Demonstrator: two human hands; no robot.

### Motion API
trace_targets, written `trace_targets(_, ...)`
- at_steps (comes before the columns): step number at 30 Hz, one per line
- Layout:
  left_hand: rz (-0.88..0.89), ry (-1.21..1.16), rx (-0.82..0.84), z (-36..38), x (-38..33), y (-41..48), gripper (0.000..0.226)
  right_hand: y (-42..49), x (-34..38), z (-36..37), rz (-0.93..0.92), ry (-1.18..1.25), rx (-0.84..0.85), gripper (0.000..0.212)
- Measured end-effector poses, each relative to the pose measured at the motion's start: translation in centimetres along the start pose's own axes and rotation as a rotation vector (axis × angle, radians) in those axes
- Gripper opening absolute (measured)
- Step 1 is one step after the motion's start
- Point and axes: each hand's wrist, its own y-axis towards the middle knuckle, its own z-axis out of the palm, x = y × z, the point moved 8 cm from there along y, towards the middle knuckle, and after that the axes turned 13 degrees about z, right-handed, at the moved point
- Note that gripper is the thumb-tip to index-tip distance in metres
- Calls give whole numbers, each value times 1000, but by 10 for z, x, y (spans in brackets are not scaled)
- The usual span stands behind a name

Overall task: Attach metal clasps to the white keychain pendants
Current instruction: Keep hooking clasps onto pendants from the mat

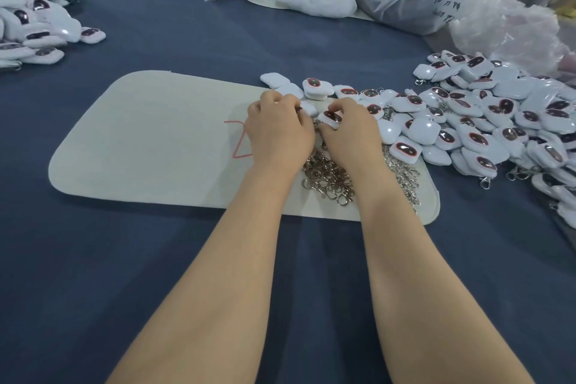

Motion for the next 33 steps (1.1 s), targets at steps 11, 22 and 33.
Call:
trace_targets(11, -255, -769, -75, -2, -1, -4, 30, -15, 29, -14, -60, 527, 94, 34)
trace_targets(22, -487, -1196, -263, -4, 13, -12, 19, -7, 6, 7, 67, -197, 59, 28)
trace_targets(33, -231, -863, -206, -14, 4, -3, 13, -8, 11, -15, 33, 248, -63, 16)
